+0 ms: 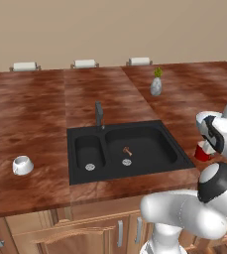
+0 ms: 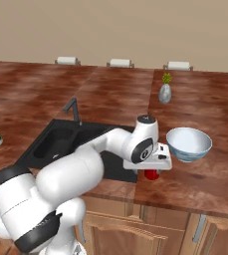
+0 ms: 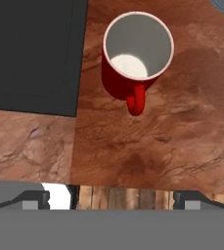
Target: Clear the mugs and bowl far away from the sink.
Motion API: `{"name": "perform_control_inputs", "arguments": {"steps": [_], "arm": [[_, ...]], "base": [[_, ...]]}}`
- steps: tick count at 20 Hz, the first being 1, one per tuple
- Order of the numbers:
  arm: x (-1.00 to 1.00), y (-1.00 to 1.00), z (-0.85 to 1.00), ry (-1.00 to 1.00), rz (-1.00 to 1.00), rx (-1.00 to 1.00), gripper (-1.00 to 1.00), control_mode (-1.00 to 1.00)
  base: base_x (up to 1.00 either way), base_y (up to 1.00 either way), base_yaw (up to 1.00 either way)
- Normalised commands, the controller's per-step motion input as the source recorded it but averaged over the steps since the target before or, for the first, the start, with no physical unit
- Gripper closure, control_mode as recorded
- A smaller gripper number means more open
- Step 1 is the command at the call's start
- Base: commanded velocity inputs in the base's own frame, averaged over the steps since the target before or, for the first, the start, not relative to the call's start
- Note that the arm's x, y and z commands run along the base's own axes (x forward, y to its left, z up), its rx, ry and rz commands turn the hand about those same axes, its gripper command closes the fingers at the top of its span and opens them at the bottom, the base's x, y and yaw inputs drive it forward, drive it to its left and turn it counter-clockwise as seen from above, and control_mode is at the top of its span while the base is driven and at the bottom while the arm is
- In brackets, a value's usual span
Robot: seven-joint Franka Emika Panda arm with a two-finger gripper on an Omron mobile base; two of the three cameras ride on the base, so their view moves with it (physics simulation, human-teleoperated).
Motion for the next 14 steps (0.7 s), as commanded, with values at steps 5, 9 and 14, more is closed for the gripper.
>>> {"name": "perform_control_inputs", "arguments": {"steps": [5,9,14], "arm": [[0.19,0.00,-0.30,0.00,0.02,0.07,-1.00,-1.00],[0.22,0.00,-0.22,0.00,0.02,0.06,-1.00,-1.00],[0.27,-0.02,-0.13,0.00,0.01,0.03,-1.00,-1.00]], "base": [[0.00,0.00,0.00],[0.00,0.00,0.00],[0.00,0.00,0.00]]}}
